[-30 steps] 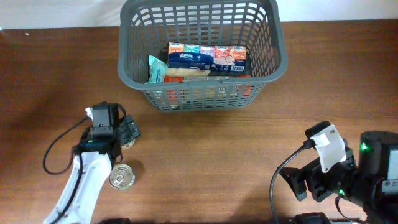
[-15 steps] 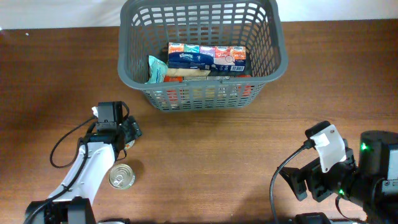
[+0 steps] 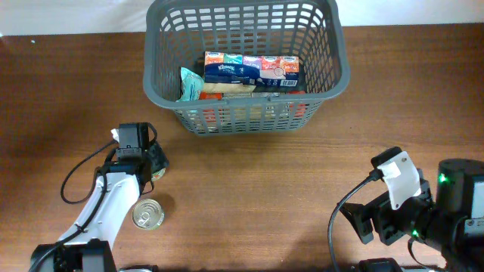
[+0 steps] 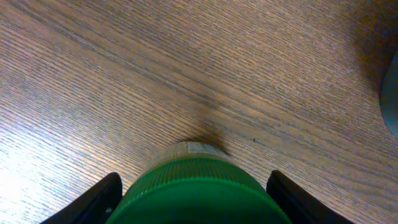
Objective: Pack container
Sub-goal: 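Move the left gripper to the green-lidded jar and grasp it, then carry the green jar over the basket and drop it in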
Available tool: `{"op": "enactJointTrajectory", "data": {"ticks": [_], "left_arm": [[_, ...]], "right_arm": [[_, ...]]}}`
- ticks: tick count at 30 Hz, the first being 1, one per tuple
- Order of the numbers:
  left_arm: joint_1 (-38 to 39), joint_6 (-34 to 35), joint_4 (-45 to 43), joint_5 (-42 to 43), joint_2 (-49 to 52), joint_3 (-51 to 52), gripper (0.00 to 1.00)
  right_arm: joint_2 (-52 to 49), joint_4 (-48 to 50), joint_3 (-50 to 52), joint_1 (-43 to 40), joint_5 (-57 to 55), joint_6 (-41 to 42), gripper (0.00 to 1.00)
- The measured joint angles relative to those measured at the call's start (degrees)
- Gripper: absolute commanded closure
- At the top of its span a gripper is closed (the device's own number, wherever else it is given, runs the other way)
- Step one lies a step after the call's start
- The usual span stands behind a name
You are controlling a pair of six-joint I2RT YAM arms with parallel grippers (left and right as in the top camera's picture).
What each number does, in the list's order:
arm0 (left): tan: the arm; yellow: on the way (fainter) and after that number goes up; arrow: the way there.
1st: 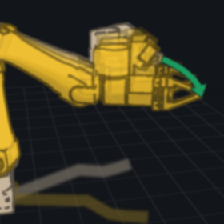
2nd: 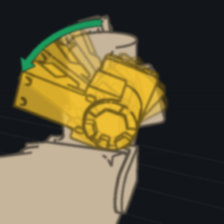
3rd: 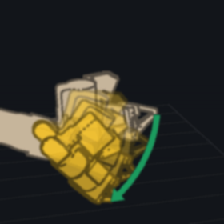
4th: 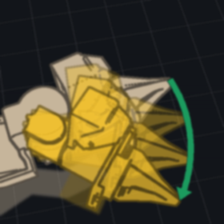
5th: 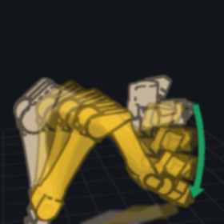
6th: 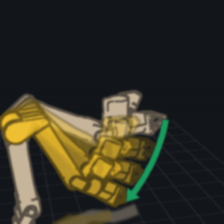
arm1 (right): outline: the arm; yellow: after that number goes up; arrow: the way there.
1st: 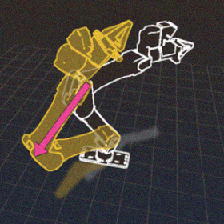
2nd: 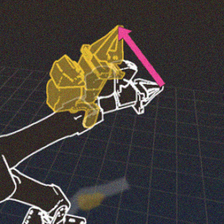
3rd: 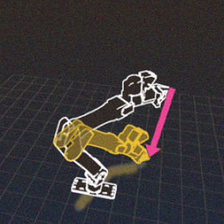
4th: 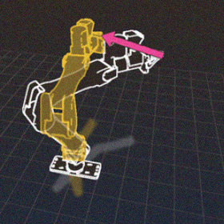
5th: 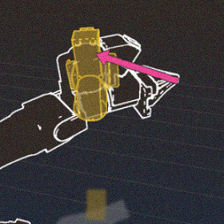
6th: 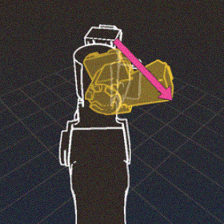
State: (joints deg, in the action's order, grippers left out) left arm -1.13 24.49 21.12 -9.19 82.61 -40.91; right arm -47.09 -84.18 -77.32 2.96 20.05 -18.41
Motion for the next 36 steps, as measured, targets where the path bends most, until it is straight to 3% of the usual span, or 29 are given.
{"op": "enactJointTrajectory", "data": {"ticks": [11, 18, 23, 36], "left_arm": [[0.0, -0.1, -0.6, -1.1, -0.9, 0.0, 0.63], [-3.2, -0.8, 1.6, -2.2, -7.0, -1.4, 0.65], [-7.0, -3.1, 2.1, -2.4, -13.7, -3.6, 0.72], [-9.0, -12.3, 1.9, 1.0, -22.6, -23.7, 0.75]], "right_arm": [[0.0, 0.0, 0.0, 0.0, 0.0, 0.0, 0.01], [0.0, 0.0, 0.0, 0.0, 0.0, 0.0, 0.01], [0.0, 0.0, 0.0, 0.0, 0.0, 0.0, 0.01], [0.0, 0.0, 0.0, 0.0, 0.0, 0.0, 0.01]]}}
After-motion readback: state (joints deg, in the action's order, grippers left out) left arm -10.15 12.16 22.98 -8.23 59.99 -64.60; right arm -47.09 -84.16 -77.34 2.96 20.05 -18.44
